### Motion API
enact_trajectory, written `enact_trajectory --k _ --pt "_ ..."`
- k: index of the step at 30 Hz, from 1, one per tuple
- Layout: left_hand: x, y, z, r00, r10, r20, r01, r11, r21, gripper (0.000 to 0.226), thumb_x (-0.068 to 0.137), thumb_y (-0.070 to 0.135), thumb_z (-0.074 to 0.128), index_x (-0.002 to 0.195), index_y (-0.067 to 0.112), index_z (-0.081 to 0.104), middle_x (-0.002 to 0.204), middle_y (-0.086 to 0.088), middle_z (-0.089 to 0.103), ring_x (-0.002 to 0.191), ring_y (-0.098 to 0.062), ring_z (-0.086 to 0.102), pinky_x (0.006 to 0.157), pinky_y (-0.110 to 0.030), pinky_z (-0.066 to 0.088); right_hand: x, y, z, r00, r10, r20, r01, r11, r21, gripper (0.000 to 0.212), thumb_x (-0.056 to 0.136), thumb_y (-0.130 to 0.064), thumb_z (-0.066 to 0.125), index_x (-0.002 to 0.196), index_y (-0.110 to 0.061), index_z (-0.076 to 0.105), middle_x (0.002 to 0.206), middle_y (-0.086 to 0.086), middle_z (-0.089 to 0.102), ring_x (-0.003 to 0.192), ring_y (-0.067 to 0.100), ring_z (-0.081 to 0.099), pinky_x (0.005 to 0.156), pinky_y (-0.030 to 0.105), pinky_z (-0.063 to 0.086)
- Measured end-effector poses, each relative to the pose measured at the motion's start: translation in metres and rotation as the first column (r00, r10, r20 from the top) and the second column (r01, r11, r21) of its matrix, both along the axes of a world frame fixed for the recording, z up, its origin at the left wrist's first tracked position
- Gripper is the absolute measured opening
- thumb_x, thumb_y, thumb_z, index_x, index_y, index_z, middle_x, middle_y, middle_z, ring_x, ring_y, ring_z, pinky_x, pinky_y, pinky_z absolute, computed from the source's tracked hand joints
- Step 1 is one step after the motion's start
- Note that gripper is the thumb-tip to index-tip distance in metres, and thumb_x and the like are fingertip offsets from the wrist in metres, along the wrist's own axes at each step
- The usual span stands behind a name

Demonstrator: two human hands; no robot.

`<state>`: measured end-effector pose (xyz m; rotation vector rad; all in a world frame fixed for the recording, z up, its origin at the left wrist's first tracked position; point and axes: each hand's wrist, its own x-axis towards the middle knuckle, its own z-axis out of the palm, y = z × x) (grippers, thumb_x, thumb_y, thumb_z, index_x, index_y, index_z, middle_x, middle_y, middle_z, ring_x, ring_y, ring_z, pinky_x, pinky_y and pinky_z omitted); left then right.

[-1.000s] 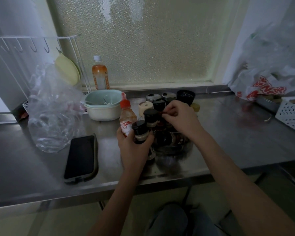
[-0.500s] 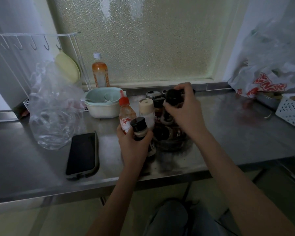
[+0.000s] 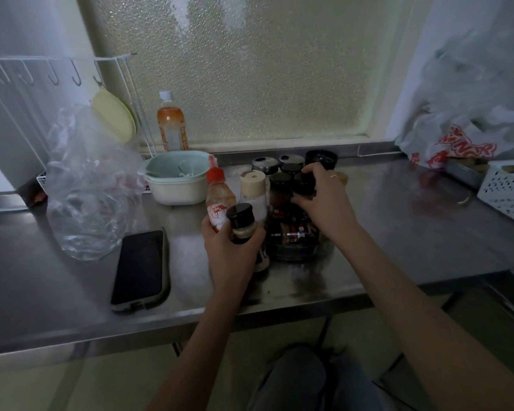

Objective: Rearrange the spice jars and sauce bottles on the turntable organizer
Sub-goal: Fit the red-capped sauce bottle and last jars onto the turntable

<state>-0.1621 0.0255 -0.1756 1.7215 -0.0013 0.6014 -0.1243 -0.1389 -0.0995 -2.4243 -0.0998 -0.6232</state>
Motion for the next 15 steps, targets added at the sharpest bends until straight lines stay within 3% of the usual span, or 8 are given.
enact_trajectory --k 2,5,7,10,15 --pt "0.0 0.0 0.0 1.0 0.0 0.005 0.0 1.0 0.005 0.012 0.064 0.05 0.067 0.073 0.049 0.058 0.126 0.005 0.042 0.092 0.003 0.055 0.076 -0.012 0.041 -0.009 0.002 0.001 0.996 -0.075 0.047 0.077 0.995 -0.059 0.045 0.081 -0.027 0.068 0.121 -0.019 0.05 0.119 0.012 0.048 0.11 0.027 0.046 0.079 0.034 0.044" --pt "0.001 0.0 -0.001 1.0 -0.001 0.003 0.001 1.0 0.004 0.015 0.064 0.05 0.067 0.075 0.046 0.057 0.126 0.006 0.042 0.091 0.007 0.053 0.074 -0.008 0.039 -0.028 0.002 -0.006 0.964 -0.1 0.245 0.136 0.981 -0.135 0.025 0.083 -0.028 0.064 0.107 -0.022 0.058 0.106 0.006 0.055 0.102 0.024 0.049 0.068 0.032 0.045" --pt "0.001 0.0 -0.001 1.0 0.003 0.009 -0.003 1.0 -0.012 0.014 0.064 0.049 0.067 0.072 0.047 0.057 0.125 0.008 0.042 0.09 0.006 0.054 0.074 -0.01 0.04 -0.038 0.003 -0.019 0.989 -0.004 0.147 0.047 0.957 -0.288 0.023 0.083 -0.023 0.062 0.105 -0.025 0.061 0.104 0.003 0.061 0.099 0.024 0.052 0.072 0.036 0.048" --pt "0.001 -0.001 -0.001 1.0 0.014 0.023 -0.013 0.999 -0.029 0.015 0.064 0.049 0.067 0.073 0.046 0.056 0.127 0.003 0.043 0.093 -0.002 0.056 0.078 -0.013 0.042 -0.041 0.004 -0.033 0.998 0.0 -0.064 -0.032 0.87 -0.491 0.039 0.084 -0.025 0.058 0.123 -0.024 0.055 0.122 0.003 0.06 0.111 0.027 0.046 0.087 0.041 0.043" --pt "0.0 -0.001 0.001 0.998 0.016 0.066 -0.014 0.999 -0.032 0.018 0.063 0.05 0.066 0.077 0.047 0.055 0.127 0.002 0.043 0.096 -0.001 0.055 0.08 -0.012 0.043 -0.026 0.013 -0.015 0.976 -0.04 -0.213 -0.103 0.782 -0.615 0.042 0.078 -0.026 0.067 0.117 -0.015 0.057 0.123 0.011 0.053 0.117 0.032 0.041 0.088 0.043 0.039"
